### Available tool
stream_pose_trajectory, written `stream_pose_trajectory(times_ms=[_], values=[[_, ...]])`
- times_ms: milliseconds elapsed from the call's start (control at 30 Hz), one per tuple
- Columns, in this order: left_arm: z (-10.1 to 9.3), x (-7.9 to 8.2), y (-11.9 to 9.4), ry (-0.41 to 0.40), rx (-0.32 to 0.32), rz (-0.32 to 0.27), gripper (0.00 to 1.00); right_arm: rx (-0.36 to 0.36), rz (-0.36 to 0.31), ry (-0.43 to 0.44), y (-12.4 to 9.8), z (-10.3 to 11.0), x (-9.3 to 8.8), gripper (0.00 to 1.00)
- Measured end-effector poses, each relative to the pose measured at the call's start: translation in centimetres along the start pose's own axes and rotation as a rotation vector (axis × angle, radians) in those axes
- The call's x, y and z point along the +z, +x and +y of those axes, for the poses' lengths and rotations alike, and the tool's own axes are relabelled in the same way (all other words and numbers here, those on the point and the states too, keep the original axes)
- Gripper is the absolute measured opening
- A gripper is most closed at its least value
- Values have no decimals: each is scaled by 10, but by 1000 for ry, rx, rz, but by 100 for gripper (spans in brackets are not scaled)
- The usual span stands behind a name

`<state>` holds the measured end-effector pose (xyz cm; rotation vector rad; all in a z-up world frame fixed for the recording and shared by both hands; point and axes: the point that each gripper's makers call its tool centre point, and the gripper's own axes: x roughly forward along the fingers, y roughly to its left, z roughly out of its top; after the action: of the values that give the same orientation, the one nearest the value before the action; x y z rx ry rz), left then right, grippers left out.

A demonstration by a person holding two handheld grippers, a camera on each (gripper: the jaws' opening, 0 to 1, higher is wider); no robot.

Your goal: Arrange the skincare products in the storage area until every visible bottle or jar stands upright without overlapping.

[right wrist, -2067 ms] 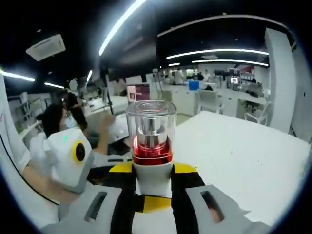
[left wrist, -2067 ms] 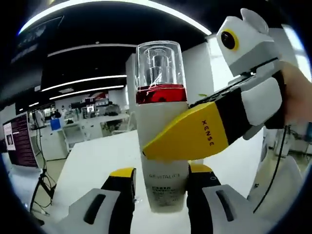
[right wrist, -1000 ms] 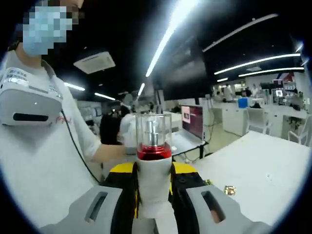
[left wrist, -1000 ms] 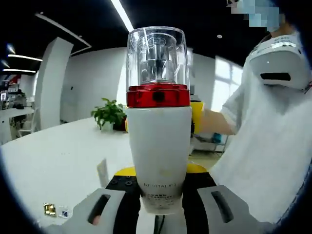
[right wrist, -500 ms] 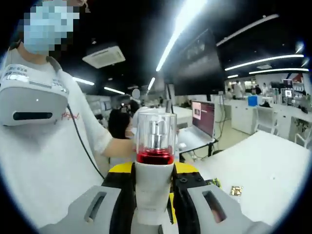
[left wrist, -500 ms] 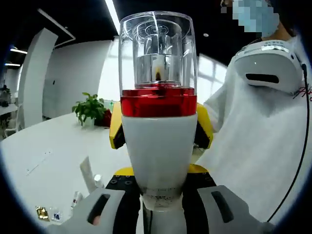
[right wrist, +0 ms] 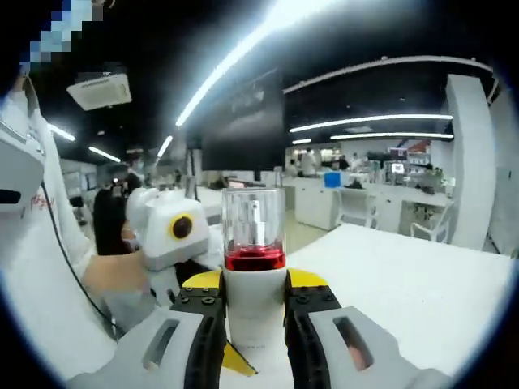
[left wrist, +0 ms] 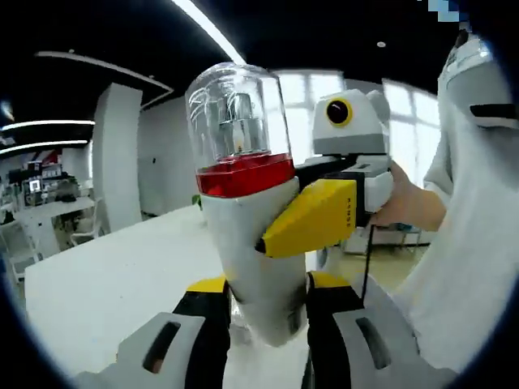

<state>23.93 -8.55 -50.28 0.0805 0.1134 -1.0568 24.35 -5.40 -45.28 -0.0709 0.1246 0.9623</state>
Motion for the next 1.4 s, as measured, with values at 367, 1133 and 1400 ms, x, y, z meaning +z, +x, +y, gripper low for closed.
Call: stream_pose_trajectory(times_ms=[367, 1133, 1400], values=[[19, 9, 10, -70, 407, -99, 28, -225, -97, 92, -7, -28, -4, 26], [-14, -16, -15, -72, -68, -7, 28, 362, -37, 3, -17, 21, -14, 30], [-19, -12, -21, -89, -189, -15, 27, 492, -1, -43, -17, 28, -12, 29]])
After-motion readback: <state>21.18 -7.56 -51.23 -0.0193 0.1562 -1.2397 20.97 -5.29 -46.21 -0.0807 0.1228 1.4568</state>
